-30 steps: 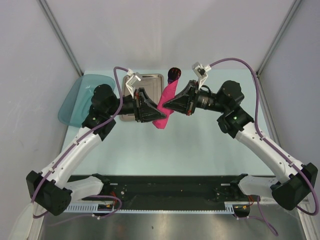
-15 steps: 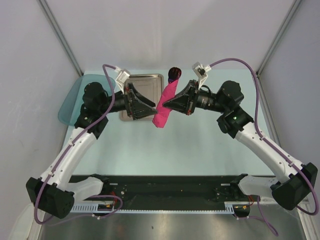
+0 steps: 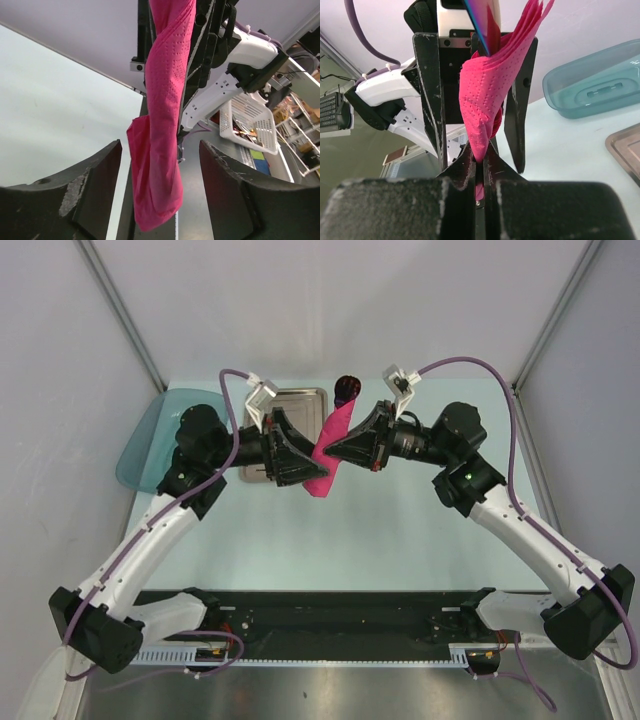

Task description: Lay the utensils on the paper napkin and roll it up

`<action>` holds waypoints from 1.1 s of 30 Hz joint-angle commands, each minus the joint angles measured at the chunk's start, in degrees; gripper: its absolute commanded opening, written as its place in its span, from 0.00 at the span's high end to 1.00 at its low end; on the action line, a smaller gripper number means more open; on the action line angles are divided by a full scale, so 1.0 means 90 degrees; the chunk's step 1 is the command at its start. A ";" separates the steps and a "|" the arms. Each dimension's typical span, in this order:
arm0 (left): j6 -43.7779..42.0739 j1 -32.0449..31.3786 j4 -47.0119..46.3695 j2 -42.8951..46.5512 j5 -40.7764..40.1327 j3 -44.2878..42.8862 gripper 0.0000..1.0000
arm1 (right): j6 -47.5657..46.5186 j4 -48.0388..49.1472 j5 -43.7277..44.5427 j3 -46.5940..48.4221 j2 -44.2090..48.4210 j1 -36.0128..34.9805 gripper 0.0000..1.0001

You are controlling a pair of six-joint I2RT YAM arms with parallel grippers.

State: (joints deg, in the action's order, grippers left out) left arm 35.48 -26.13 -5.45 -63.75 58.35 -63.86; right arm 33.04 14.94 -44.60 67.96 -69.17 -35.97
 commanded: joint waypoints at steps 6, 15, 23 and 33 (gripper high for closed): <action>0.0256 -0.0378 -0.0478 -0.0173 -0.0194 -0.0152 0.67 | -0.0048 0.0362 -0.0025 0.0114 0.0039 -0.0057 1.00; 0.0491 -0.0222 -0.0664 0.0080 -0.0233 0.0200 1.00 | -0.0185 0.0235 0.0004 0.0095 0.0077 -0.0047 0.99; -0.0163 0.0636 0.0156 0.0140 -0.0194 0.0113 1.00 | -0.0360 -0.0253 0.0258 0.0193 0.0107 0.0138 0.06; -0.4202 0.3085 0.4244 -0.1353 0.0129 -0.1565 1.00 | -0.0438 -0.0634 0.0014 0.0193 0.0068 0.0676 0.00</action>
State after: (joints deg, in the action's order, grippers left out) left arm 18.63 -7.27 14.59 -69.63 58.39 -68.95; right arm 30.79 10.00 -43.22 68.05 -69.25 -30.83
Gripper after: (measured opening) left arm 0.040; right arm 0.993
